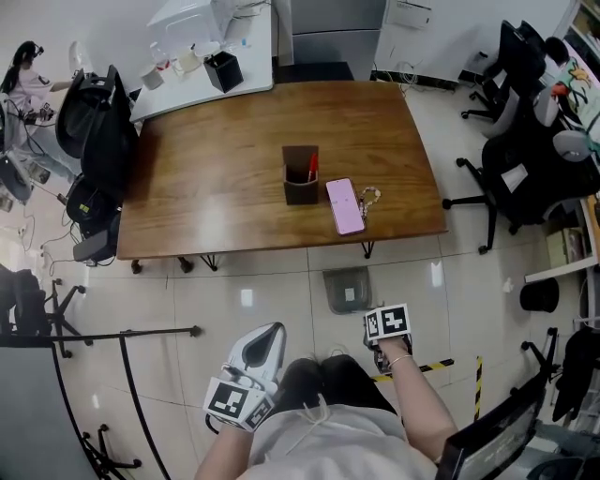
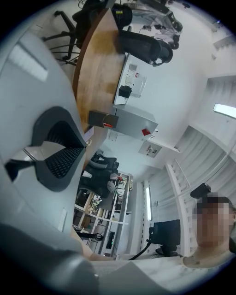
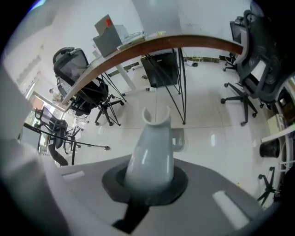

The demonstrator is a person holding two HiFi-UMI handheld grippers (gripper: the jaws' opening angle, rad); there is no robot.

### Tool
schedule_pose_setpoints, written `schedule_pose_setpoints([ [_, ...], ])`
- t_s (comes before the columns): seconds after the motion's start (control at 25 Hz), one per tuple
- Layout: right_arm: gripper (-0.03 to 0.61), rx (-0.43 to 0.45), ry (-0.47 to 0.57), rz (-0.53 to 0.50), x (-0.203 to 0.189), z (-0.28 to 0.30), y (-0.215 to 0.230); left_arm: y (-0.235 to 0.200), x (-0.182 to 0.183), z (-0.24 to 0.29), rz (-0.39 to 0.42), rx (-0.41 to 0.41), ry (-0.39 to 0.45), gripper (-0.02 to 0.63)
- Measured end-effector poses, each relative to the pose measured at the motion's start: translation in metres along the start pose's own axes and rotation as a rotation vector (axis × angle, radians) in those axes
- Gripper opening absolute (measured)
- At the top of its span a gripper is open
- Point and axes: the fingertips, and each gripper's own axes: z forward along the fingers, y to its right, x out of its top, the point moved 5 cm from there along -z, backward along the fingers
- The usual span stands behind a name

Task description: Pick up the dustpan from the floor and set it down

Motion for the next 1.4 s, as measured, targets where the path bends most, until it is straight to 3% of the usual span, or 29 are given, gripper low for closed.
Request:
schedule_pose_setpoints([
  [0.28, 0.009, 0.018, 0.047, 0.008, -0.036, -0.106, -0.021, 0.038, 0.039, -0.047, 0.02, -0.081, 0.016, 0.012],
  [0.56, 0.008, 0.041, 0.143, -0.045, -0.098, -0.181, -0.039, 0.088, 0.044, -0.108, 0.049, -0.06, 0.115, 0.012],
  [0.8, 0.006, 0.075, 0.246, -0.138, -0.163, -0.226, -0.047, 0.156, 0.02, -0.171, 0.102, -0.011, 0.167, 0.012],
  [1.04, 0.005, 0.094, 0.269, -0.2, -0.221, -0.256, -0.044, 0.216, -0.017, -0.228, 0.121, 0.022, 0.17, 0.012],
  [1.4, 0.003, 0.094, 0.203, -0.167, -0.269, -0.255, -0.036, 0.219, -0.034, -0.261, 0.073, 0.041, 0.148, 0.012],
])
